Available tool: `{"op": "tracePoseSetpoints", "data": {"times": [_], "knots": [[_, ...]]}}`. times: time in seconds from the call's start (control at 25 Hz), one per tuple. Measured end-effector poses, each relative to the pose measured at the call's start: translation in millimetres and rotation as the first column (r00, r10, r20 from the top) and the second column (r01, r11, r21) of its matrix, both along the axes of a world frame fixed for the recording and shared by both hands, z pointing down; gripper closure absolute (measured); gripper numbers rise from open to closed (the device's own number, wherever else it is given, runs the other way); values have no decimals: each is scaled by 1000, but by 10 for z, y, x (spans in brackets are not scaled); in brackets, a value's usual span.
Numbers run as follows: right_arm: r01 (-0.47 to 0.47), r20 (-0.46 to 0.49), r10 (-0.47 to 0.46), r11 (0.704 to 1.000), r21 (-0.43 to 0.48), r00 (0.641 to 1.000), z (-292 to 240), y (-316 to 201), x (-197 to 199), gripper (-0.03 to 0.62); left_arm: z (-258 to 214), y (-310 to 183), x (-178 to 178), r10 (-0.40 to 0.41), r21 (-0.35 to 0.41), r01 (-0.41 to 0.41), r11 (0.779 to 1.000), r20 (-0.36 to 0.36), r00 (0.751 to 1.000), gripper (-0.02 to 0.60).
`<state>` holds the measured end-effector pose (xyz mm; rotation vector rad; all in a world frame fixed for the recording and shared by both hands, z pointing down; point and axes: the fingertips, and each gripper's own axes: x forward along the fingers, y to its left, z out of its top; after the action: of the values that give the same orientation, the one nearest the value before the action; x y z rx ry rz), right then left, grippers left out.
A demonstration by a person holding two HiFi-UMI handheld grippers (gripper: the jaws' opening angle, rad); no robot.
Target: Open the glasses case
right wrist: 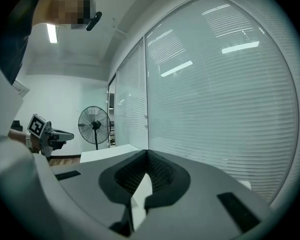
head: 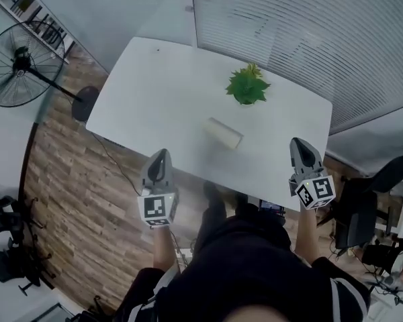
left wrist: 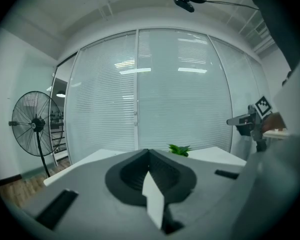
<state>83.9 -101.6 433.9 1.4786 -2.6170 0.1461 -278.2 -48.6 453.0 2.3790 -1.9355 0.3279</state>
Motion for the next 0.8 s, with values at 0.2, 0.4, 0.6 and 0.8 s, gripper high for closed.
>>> {"op": "tracePoseSetpoints", "data": {"times": [0.2,0.4,0.6,0.8], "knots": [[18,-11,-18,1000,5,1000,-17,-144,-197,580,49,-80,-113,-9,-5,9,1000,-35,999,583],[46,0,-46,999,20,999,57,-279,-261,580,-38,-141,-4,-16,20,17,1000,-47,999,582],[94,34,-95,995,26,995,131,-408,-351,580,-123,-160,207,-4,10,4,1000,-27,1000,581],[136,62,-137,991,18,989,216,-473,-350,580,-226,-209,440,17,0,-17,1000,17,1000,581]]}}
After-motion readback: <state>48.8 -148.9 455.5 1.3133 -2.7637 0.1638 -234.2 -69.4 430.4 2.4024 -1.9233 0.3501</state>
